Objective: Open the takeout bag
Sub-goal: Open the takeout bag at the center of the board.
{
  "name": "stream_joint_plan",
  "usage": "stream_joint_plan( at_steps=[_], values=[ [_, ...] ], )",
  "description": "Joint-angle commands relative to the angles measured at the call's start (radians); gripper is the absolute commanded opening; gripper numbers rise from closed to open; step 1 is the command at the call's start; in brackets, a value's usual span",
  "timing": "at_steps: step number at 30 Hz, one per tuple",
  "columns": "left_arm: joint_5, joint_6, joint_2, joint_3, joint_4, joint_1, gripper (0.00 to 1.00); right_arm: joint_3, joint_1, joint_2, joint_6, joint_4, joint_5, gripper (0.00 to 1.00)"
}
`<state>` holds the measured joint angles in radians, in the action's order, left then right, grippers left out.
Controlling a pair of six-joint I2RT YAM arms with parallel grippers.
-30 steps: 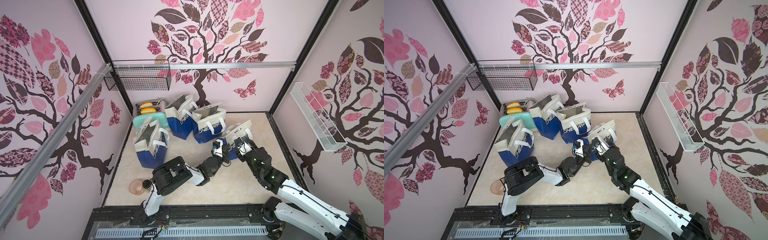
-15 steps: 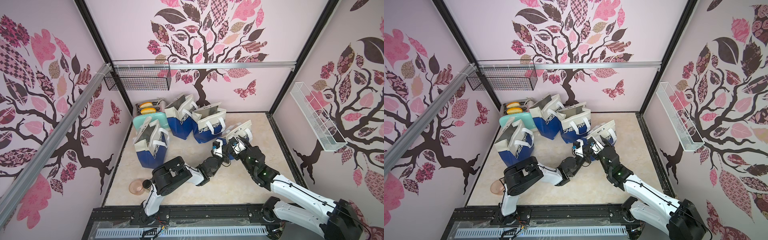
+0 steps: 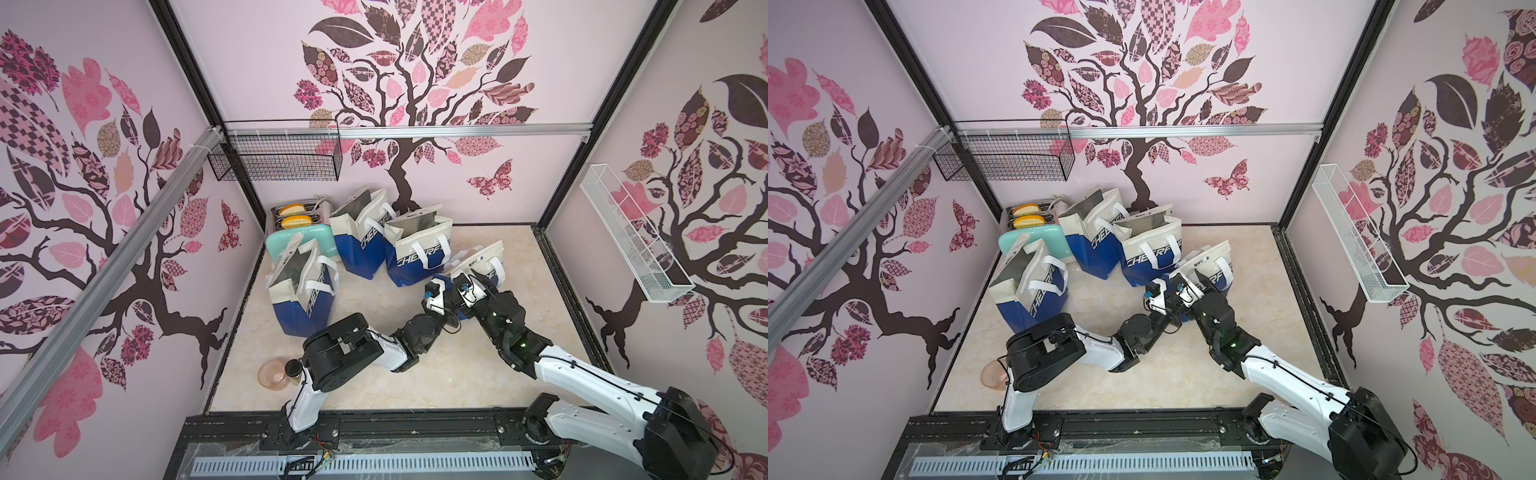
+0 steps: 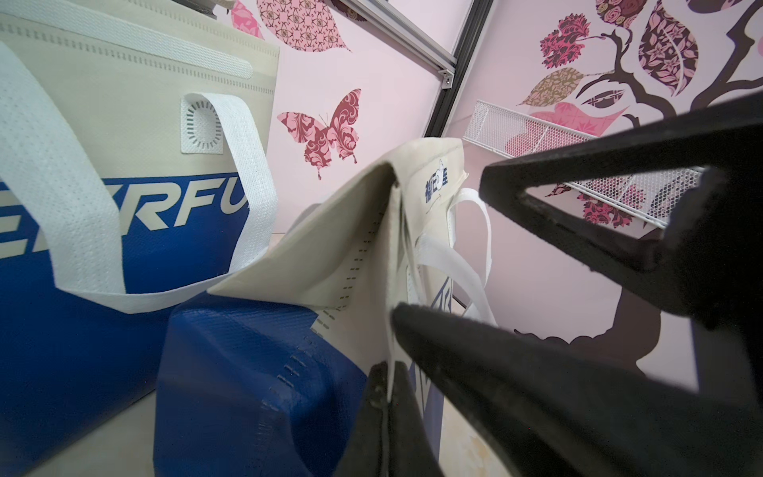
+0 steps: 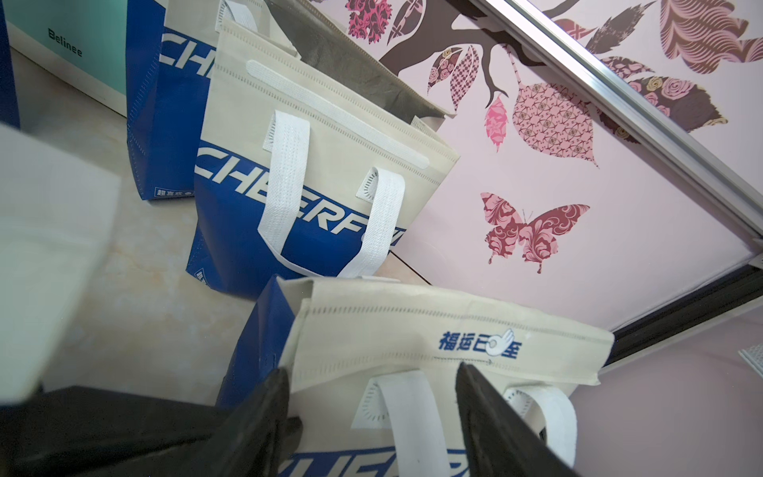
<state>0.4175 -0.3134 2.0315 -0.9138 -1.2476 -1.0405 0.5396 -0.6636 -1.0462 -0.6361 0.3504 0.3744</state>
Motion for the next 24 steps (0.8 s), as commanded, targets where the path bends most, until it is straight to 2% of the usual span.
stream_joint_plan(
  at_steps=[1, 24],
  values=[
    [0.003, 0.012, -0.022, 0.015, 0.007, 0.005, 0.0, 0.022, -0.006, -0.018, -0.004, 0.036, -0.003, 0.66],
    [0.004, 0.051, -0.007, 0.006, 0.006, -0.01, 0.0, 0.073, -0.008, -0.096, -0.055, 0.142, 0.017, 0.59]
  ],
)
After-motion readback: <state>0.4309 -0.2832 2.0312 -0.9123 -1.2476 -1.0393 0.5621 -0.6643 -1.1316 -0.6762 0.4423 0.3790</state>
